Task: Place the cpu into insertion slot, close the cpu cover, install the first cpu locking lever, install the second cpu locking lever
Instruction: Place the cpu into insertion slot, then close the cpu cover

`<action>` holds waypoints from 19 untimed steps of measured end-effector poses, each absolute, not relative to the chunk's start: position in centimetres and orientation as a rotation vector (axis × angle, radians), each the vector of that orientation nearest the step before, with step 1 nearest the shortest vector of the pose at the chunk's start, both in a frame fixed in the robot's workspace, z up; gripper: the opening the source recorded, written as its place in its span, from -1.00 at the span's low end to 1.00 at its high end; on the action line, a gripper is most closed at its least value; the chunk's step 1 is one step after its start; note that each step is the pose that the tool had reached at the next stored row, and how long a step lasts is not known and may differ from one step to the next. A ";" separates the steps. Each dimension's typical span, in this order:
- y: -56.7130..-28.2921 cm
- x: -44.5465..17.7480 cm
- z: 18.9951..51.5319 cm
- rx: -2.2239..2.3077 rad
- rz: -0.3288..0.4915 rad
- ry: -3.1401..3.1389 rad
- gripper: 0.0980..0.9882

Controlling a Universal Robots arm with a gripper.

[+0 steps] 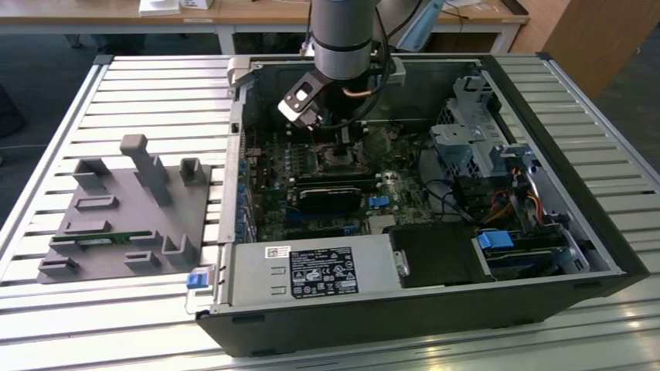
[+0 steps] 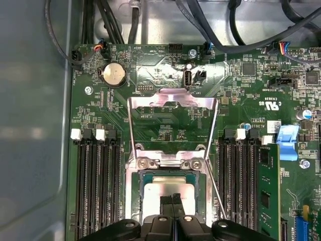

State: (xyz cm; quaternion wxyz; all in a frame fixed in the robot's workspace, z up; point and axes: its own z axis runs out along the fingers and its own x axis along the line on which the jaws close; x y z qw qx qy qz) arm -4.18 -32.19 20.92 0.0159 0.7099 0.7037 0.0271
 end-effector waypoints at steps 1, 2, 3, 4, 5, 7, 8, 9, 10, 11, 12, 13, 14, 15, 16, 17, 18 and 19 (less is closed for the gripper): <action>-32.2 -4.2 21.0 2.208 0.084 2.189 -0.98; -32.2 -4.2 21.0 2.208 0.084 2.189 -0.98; -32.2 -4.2 21.1 2.208 0.084 2.189 -0.98; -32.2 -4.2 21.2 2.208 0.084 2.189 -0.98; -32.2 -4.2 21.2 2.208 0.084 2.189 -0.98; -32.2 -4.2 21.4 2.208 0.084 2.189 -0.98; -32.2 -4.2 21.4 2.208 0.084 2.189 -0.98; -32.2 -4.2 21.5 2.208 0.084 2.189 -0.98; -32.2 -4.2 21.6 2.208 0.084 2.189 -0.98; -32.2 -4.2 21.7 2.208 0.084 2.189 -0.98; -32.2 -4.2 21.8 2.208 0.084 2.189 -0.98; -32.2 -4.2 21.8 2.208 0.084 2.189 -0.98; -32.2 -4.2 21.9 2.208 0.084 2.189 -0.98; -32.2 -4.2 22.0 2.208 0.084 2.189 -0.98; -32.2 -4.2 22.0 2.208 0.084 2.189 -0.98; -32.2 -4.2 22.1 2.208 0.084 2.189 -0.98; -32.2 -4.2 22.2 2.208 0.084 2.189 -0.98; -32.2 -4.2 22.2 2.208 0.085 2.189 -0.98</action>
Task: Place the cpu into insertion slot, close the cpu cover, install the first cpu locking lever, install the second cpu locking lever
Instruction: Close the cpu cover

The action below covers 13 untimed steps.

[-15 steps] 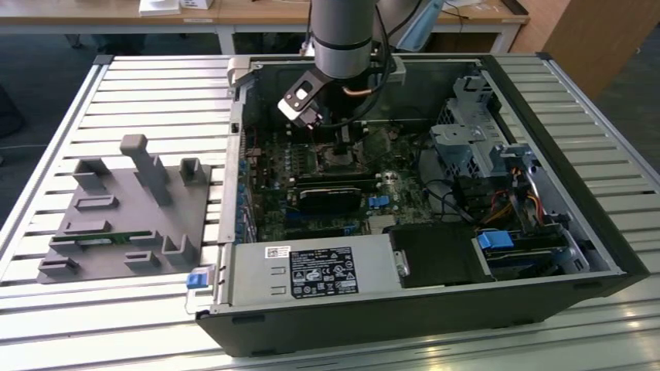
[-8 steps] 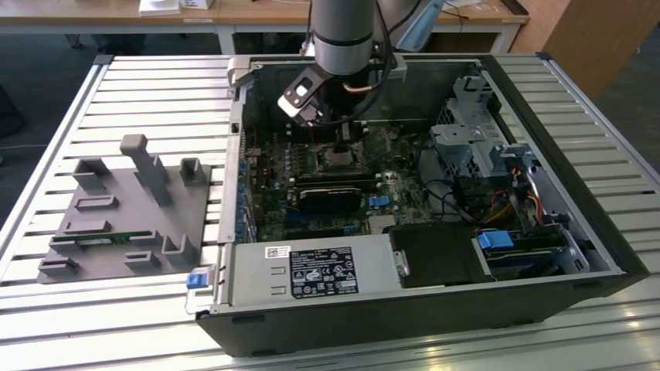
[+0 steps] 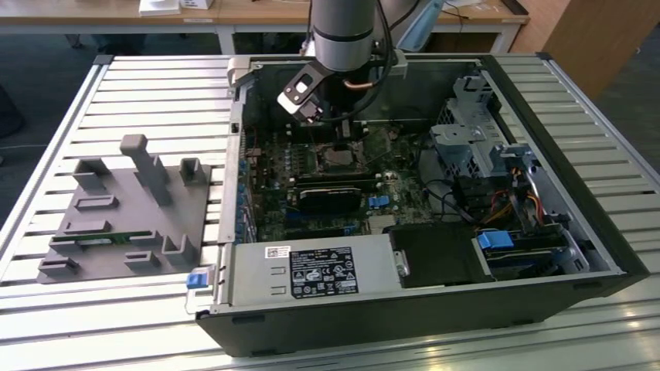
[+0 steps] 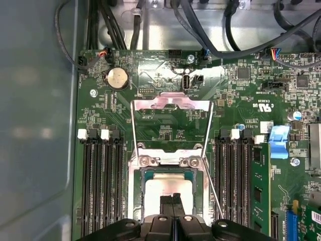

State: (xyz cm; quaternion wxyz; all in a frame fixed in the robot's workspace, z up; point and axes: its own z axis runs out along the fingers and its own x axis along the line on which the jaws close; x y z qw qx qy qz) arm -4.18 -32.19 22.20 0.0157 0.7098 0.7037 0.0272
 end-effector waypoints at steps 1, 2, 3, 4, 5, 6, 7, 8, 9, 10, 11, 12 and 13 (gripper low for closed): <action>-32.2 -4.2 22.2 2.208 0.086 2.189 -0.98; -32.2 -4.2 22.2 2.210 0.089 2.191 -0.98; -32.2 -4.2 22.2 2.210 0.089 2.191 -0.98; -32.2 -4.2 22.2 2.210 0.089 2.191 -0.98; -32.2 -4.2 22.2 2.210 0.089 2.191 -0.98; -32.2 -4.2 22.2 2.210 0.089 2.191 -0.98; -32.2 -4.1 22.2 2.211 0.088 2.191 -0.98; -32.2 -3.8 22.2 2.212 0.085 2.192 -0.98; -32.2 -3.5 22.2 2.213 0.083 2.194 -0.98; -32.2 -3.2 22.2 2.215 0.081 2.195 -0.98; -32.2 -3.0 22.2 2.218 0.079 2.198 -0.98; -32.2 -3.0 22.3 2.221 0.075 2.201 -0.98; -32.2 -3.0 22.6 2.223 0.072 2.202 -0.98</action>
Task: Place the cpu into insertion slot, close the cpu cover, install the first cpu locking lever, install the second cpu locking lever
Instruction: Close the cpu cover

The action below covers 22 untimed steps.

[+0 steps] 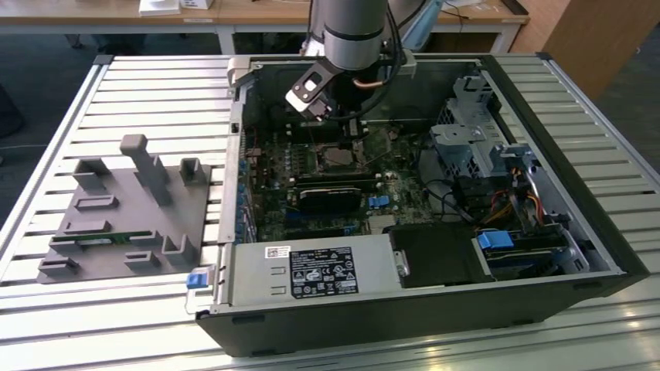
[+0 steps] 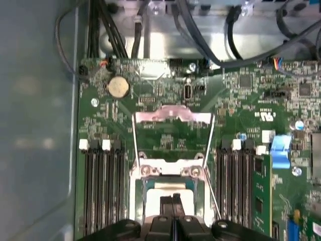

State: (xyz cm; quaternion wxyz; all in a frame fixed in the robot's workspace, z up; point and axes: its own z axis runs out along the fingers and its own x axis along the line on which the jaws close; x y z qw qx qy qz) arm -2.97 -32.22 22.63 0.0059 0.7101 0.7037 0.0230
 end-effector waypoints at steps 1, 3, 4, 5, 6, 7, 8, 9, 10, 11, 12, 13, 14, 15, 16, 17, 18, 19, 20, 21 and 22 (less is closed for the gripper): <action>-32.2 -3.0 23.0 2.224 0.070 2.204 -0.98; -32.2 -3.0 23.9 2.226 0.066 2.205 -0.98; -32.2 -3.0 24.3 2.227 0.063 2.206 -0.98; -32.2 -3.0 24.6 2.228 0.060 2.208 -0.98; -32.2 -3.0 24.7 2.230 0.057 2.209 -0.98; -32.2 -2.9 24.7 2.230 0.056 2.210 -0.98; -32.2 -2.9 24.7 2.231 0.055 2.210 -0.98; -32.2 -2.7 24.7 2.232 0.053 2.211 -0.98; -32.2 -2.5 24.7 2.234 0.051 2.212 -0.98; -32.2 -2.2 24.7 2.235 0.052 2.214 -0.98; -32.3 -2.0 24.7 2.239 0.057 2.217 -0.98; -32.2 -1.8 24.7 2.247 0.071 2.225 -0.98; -32.2 -1.7 24.7 2.254 0.086 2.232 -0.98; -32.2 -1.7 24.8 2.257 0.089 2.235 -0.98; -32.2 -1.7 24.9 2.259 0.089 2.236 -0.98; -32.2 -1.7 25.1 2.259 0.089 2.237 -0.98; -32.2 -1.7 25.4 2.260 0.089 2.237 -0.98; -32.3 -1.7 25.5 2.260 0.088 2.237 -0.98; -32.3 -1.7 25.6 2.260 0.089 2.237 -0.98; -32.3 -1.7 25.6 2.260 0.089 2.237 -0.98; -32.3 -1.7 25.6 2.260 0.089 2.238 -0.98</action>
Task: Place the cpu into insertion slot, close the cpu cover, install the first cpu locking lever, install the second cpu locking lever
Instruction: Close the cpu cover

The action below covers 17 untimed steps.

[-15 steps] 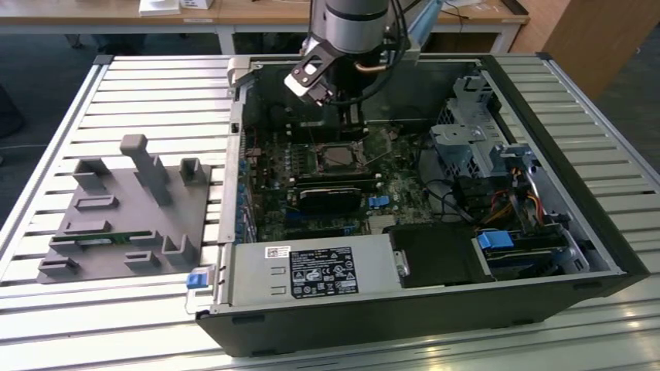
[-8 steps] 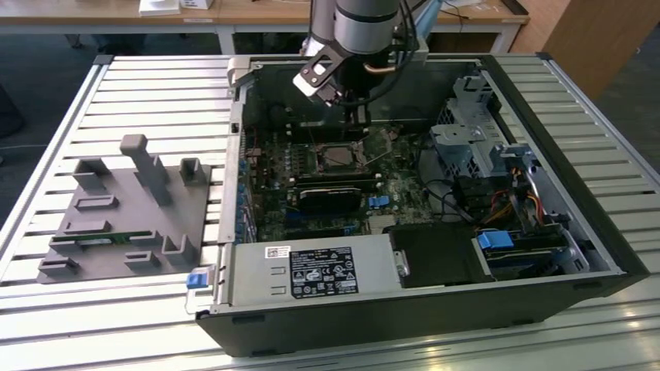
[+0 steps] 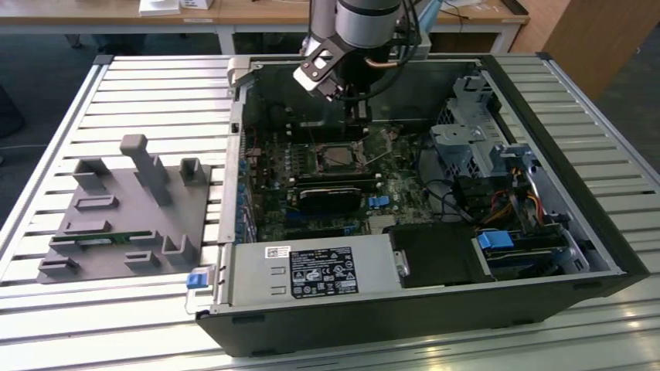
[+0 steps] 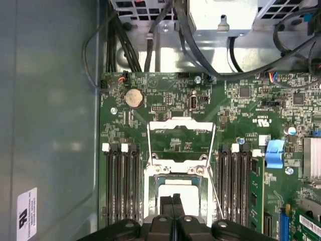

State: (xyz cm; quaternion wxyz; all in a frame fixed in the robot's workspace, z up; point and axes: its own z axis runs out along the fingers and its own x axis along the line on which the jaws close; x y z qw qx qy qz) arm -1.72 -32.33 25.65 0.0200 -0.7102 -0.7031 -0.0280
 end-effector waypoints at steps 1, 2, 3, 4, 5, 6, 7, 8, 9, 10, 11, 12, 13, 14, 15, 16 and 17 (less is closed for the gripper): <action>-32.4 -1.7 25.7 -2.203 -0.087 -2.181 -0.98; -32.5 -1.7 25.7 -2.203 -0.087 -2.181 -0.98; -32.6 -1.7 25.7 -2.203 -0.087 -2.181 -0.98; -32.7 -1.7 25.7 -2.203 -0.087 -2.181 -0.98; -32.8 -1.7 25.7 -2.203 -0.087 -2.181 -0.98; -32.8 -1.7 25.7 -2.203 -0.087 -2.181 -0.98; -32.9 -1.7 25.7 -2.203 -0.087 -2.181 -0.98; -33.0 -1.7 25.7 -2.203 -0.087 -2.181 -0.98; -33.0 -1.7 25.6 -2.203 -0.087 -2.181 -0.98; -33.0 -1.5 25.6 -2.203 -0.086 -2.181 -0.98; -33.0 -1.3 25.6 -2.203 -0.085 -2.180 -0.98; -33.1 -1.0 25.6 -2.202 -0.084 -2.179 -0.98; -33.1 -0.8 25.6 -2.201 -0.082 -2.179 -0.98; -33.1 -0.6 25.6 -2.200 -0.081 -2.178 -0.98; -33.1 -0.5 25.7 -2.200 -0.079 -2.177 -0.98; -33.1 -0.5 25.8 -2.199 -0.077 -2.177 -0.98; -33.1 -0.4 25.9 -2.199 -0.076 -2.176 -0.98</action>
